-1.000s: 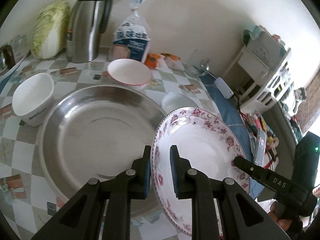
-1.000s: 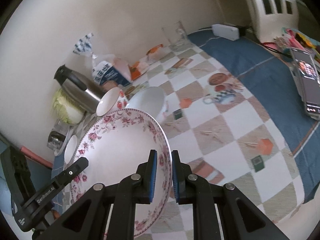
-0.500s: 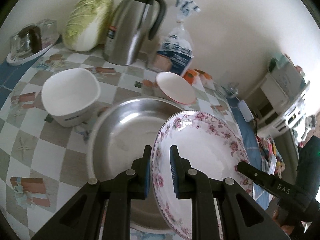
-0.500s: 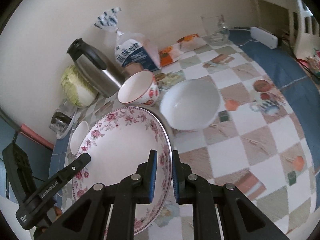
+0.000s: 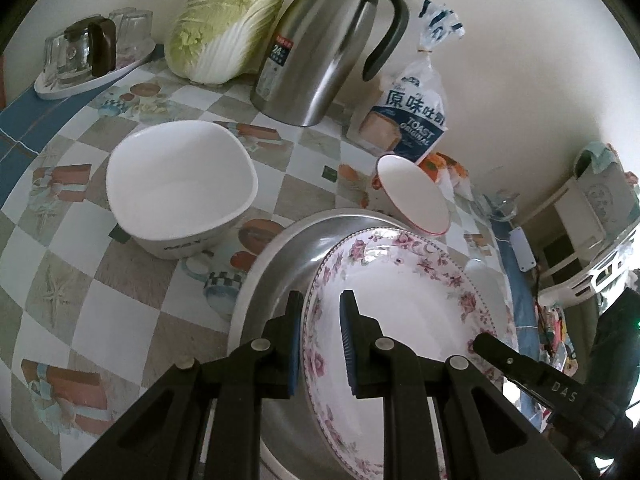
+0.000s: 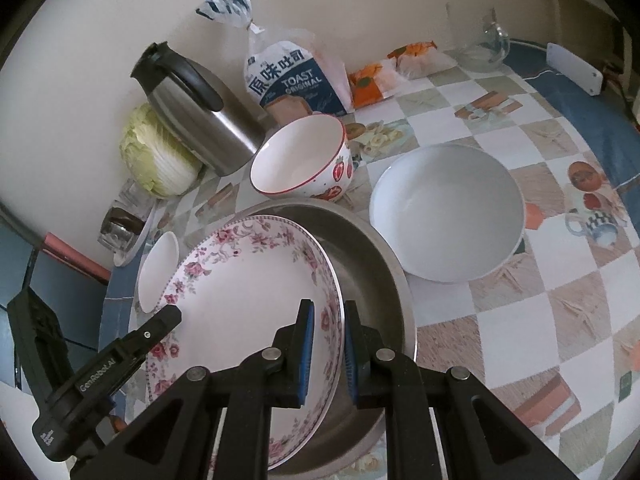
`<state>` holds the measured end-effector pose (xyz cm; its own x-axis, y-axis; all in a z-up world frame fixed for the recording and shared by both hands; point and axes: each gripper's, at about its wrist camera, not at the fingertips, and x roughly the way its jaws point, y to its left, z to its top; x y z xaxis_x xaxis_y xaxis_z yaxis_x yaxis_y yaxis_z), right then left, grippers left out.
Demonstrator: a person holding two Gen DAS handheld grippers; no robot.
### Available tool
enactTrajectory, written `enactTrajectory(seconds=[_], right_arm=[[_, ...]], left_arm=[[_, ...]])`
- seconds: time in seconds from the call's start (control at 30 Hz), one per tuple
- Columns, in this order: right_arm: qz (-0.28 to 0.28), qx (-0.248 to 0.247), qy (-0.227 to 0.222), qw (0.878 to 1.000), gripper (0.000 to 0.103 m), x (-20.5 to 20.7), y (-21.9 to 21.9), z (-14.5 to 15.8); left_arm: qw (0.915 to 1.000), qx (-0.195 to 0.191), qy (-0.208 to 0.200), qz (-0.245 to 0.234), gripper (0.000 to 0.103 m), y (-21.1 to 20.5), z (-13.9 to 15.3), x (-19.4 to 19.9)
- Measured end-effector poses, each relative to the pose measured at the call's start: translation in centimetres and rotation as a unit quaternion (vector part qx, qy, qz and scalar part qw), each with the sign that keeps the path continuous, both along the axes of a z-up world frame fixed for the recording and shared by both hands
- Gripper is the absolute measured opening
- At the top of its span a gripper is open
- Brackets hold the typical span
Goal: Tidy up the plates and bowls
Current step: 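Lower the floral plate into the steel basin with both tools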
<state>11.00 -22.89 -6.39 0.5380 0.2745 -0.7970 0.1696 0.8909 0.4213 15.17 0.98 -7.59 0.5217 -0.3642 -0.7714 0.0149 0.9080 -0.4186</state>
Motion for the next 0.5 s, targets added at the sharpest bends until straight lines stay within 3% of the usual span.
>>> enactTrajectory(seconds=[0.5], right_arm=[[0.008,-0.004,0.022,1.000,0.015,1.0,0.2,-1.8]], left_arm=[[0.9989,0.044,0.012,-0.005,0.018,-0.5,-1.6,0.5]])
